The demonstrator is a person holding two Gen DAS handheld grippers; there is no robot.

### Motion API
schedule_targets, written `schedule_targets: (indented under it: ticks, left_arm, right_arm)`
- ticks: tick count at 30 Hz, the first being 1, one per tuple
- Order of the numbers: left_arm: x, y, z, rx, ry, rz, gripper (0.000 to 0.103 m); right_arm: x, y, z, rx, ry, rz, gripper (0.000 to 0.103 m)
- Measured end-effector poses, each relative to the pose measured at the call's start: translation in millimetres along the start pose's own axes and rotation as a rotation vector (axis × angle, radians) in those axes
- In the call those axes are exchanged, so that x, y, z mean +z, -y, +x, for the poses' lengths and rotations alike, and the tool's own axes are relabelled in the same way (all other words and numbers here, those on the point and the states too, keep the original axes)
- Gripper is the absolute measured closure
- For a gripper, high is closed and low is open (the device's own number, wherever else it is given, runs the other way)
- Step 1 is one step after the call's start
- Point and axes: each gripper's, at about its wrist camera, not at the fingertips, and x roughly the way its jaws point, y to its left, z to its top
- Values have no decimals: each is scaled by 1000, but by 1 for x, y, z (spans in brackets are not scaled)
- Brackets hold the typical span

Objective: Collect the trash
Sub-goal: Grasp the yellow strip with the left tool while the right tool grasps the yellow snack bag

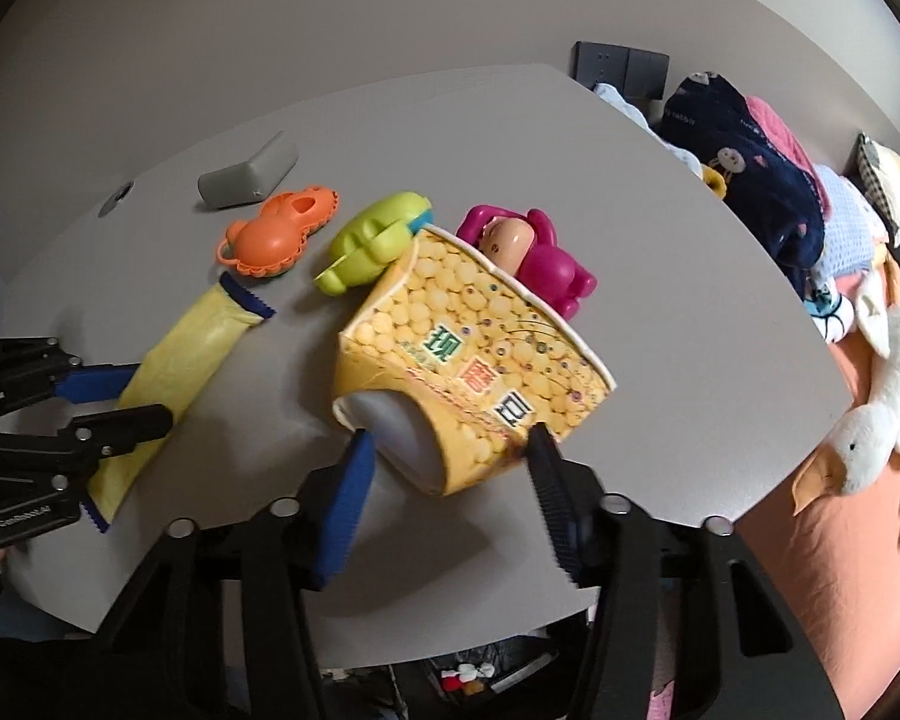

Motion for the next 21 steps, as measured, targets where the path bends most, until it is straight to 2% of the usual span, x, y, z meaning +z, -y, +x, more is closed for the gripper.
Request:
schedule_targets:
  ticks: [9, 21]
  left_arm:
    - [-5, -4, -10, 10, 13, -14, 72]
    - [-16, -8, -18, 18, 22, -21, 72]
  right_arm:
    - [11, -8, -2, -31, 28, -47, 57]
    - [21, -19, 14, -22, 32, -86, 57]
